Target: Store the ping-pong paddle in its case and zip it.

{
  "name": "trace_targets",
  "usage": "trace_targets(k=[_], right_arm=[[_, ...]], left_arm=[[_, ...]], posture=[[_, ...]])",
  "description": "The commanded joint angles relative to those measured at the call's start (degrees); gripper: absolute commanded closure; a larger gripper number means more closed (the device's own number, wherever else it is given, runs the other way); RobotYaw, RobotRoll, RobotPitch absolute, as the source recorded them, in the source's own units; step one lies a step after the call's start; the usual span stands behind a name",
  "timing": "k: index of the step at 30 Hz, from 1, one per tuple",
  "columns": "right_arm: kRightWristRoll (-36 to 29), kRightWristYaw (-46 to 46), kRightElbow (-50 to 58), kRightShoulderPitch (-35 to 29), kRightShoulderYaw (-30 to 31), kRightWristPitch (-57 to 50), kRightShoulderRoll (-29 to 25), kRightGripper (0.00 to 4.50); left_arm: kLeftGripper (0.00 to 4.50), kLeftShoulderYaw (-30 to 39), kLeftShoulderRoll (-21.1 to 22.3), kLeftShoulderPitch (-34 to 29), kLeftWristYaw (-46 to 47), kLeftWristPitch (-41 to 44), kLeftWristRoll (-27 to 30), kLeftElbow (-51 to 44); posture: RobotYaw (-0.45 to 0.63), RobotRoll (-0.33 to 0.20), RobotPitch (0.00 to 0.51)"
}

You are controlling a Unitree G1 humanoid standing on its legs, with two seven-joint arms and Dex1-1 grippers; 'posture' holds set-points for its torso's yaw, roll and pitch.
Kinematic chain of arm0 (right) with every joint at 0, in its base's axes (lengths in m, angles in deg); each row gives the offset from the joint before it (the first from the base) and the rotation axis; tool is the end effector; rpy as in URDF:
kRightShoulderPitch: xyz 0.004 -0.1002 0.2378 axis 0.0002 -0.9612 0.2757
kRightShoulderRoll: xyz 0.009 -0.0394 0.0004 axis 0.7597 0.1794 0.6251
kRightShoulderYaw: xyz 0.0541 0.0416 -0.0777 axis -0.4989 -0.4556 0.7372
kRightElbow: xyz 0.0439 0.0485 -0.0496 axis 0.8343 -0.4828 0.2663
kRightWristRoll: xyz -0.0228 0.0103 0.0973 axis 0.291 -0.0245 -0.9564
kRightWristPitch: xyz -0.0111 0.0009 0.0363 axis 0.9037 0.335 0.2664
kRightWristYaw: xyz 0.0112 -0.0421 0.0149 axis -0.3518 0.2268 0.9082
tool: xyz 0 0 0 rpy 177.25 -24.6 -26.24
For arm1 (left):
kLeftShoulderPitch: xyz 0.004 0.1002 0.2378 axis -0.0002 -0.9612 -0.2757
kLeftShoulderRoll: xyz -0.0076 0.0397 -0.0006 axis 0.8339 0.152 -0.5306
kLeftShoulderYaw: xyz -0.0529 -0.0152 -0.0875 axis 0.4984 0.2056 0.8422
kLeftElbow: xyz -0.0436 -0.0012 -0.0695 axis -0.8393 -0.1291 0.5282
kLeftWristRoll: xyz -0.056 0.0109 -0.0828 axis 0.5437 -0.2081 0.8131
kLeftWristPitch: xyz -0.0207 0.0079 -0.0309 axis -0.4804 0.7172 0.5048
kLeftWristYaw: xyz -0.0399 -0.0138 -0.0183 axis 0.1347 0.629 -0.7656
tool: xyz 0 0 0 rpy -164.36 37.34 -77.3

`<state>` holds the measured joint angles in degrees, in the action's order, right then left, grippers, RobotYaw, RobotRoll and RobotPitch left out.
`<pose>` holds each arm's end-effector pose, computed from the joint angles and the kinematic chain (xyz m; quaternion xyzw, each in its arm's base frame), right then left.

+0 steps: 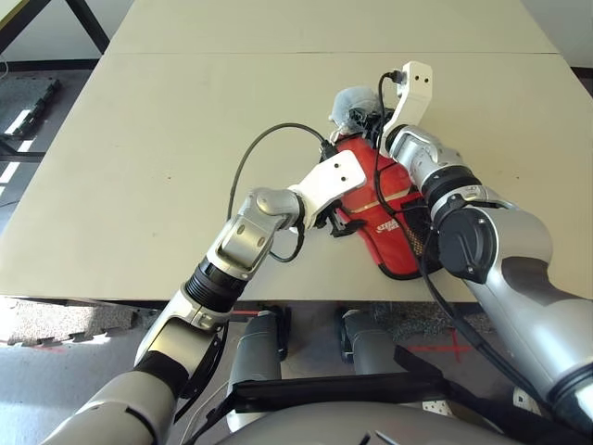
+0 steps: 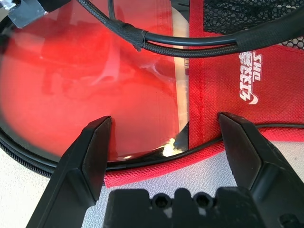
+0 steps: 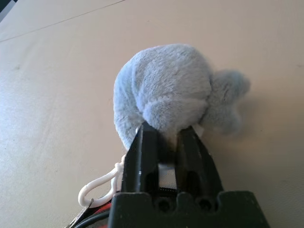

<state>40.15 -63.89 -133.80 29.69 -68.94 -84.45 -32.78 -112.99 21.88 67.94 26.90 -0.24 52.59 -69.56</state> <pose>0.3748 -0.1416 0.1541 0.1642 0.1008 0.1519 0.9694 0.2739 0.0809 0.1436 0.2121 0.1428 -0.5157 0.8177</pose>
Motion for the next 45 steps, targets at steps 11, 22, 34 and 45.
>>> trace_targets(k=[11, 22, 34, 45], right_arm=[[0.77, -3.87, -0.21, -0.88, 0.53, 0.71, -8.92, 4.48], [4.02, -13.18, 1.01, -1.75, 5.65, 0.98, -17.71, 4.48], [6.80, -23.61, 2.55, -3.42, 10.88, 0.64, -25.61, 4.48], [9.07, -32.23, 3.45, -4.26, 15.17, -1.19, -32.35, 4.48]], left_arm=[[0.00, -3.75, -0.16, -0.69, -0.60, 1.75, 0.99, 6.30], [0.00, -4.56, -0.72, 0.09, -0.90, -0.05, 1.24, 9.02], [0.00, -5.03, -1.85, 1.77, -1.57, -2.67, 1.08, 12.75], [0.00, -5.39, -2.58, 2.85, -2.07, -4.60, 0.68, 15.39]], posture=[[0.01, 0.000, 0.273], [-0.04, 0.000, 0.265], [-0.08, 0.000, 0.248], [-0.13, 0.000, 0.231]])
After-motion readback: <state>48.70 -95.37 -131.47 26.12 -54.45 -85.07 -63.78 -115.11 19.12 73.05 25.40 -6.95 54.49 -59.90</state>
